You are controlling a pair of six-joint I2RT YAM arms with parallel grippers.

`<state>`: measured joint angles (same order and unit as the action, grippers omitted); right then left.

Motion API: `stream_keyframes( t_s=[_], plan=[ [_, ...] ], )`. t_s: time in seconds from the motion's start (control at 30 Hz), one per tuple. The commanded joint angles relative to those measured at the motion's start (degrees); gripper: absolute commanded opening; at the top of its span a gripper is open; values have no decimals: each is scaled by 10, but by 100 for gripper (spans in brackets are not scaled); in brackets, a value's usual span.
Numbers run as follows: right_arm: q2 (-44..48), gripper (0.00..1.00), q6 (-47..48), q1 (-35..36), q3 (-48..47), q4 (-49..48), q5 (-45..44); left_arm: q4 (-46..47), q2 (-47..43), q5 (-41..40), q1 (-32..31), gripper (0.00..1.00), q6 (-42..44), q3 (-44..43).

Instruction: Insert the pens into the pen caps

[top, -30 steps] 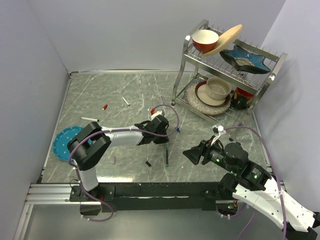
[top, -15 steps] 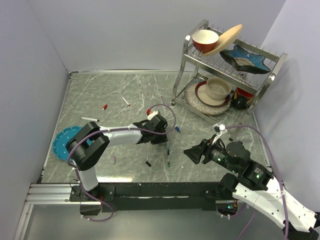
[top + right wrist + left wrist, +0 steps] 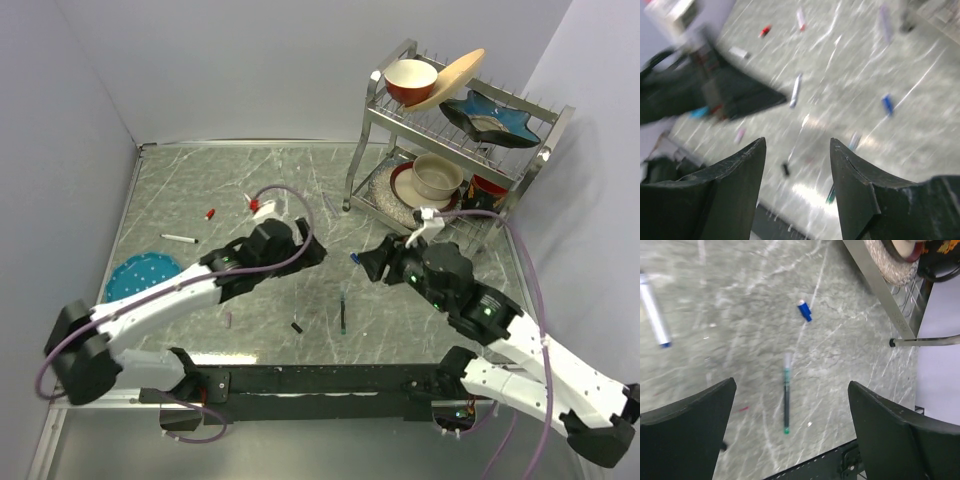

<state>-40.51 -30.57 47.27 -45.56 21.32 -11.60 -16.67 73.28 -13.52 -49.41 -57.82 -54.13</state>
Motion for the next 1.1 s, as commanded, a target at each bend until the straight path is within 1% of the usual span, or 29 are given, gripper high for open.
stream_keyframes(
  t_s=[0.0,0.07,0.1,0.13,0.23,0.27,0.3,0.37,0.4,0.47,0.5,0.53,0.57,0.6,0.67,0.7,0.77,0.8,0.87,0.93,1.07],
  plan=[
    [-75,60,80,-20,-59,-72,-65,-68,-98,-59,2,99,4,41],
    [-111,59,96,-31,-96,-71,-35,-82,-130,-70,2,99,3,59],
    [-151,59,110,-40,-109,-61,-29,-93,-159,-81,2,99,2,63],
    [-169,59,115,-45,-121,-59,-26,-113,-174,-98,2,99,2,67],
    [-239,59,139,-58,-154,-67,-6,-124,-232,-108,2,99,10,88],
    [-256,58,147,-59,-167,-71,-4,-122,-260,-107,2,99,16,101],
    [-291,58,163,-60,-175,-74,-11,-116,-272,-106,2,99,22,108],
    [-328,56,180,-62,-197,-79,-18,-93,-295,-93,3,99,41,130],
    [-364,56,196,-66,-205,-88,-24,-89,-312,-92,3,99,48,134],
    [-405,54,207,-72,-240,-89,-23,-89,-328,-97,4,99,66,144],
    [-445,53,219,-73,-254,-85,-24,-90,-332,-99,4,100,74,146],
    [-466,51,223,-74,-266,-82,-31,-90,-335,-105,3,99,82,149],
    [-485,51,227,-78,-292,-79,-33,-100,-341,-110,3,99,103,148],
    [-523,50,235,-82,-306,-72,-33,-107,-342,-118,3,99,110,145],
    [-561,49,241,-90,-352,-59,-35,-129,-346,-142,3,99,112,137],
    [-599,48,242,-94,-368,-43,-35,-142,-350,-156,2,99,105,136],
    [-632,47,242,-101,-410,-28,-30,-122,-367,-139,2,99,118,154],
    [-661,46,243,-104,-421,-17,-26,-93,-374,-113,2,99,124,164],
    [-696,45,248,-107,-448,-7,-27,-78,-385,-106,2,100,125,185],
    [-717,45,253,-110,-477,1,-28,-88,-384,-113,2,99,120,187],
    [-786,45,268,-112,-532,23,-45,-119,-373,-120,1,99,106,162]
  ],
)
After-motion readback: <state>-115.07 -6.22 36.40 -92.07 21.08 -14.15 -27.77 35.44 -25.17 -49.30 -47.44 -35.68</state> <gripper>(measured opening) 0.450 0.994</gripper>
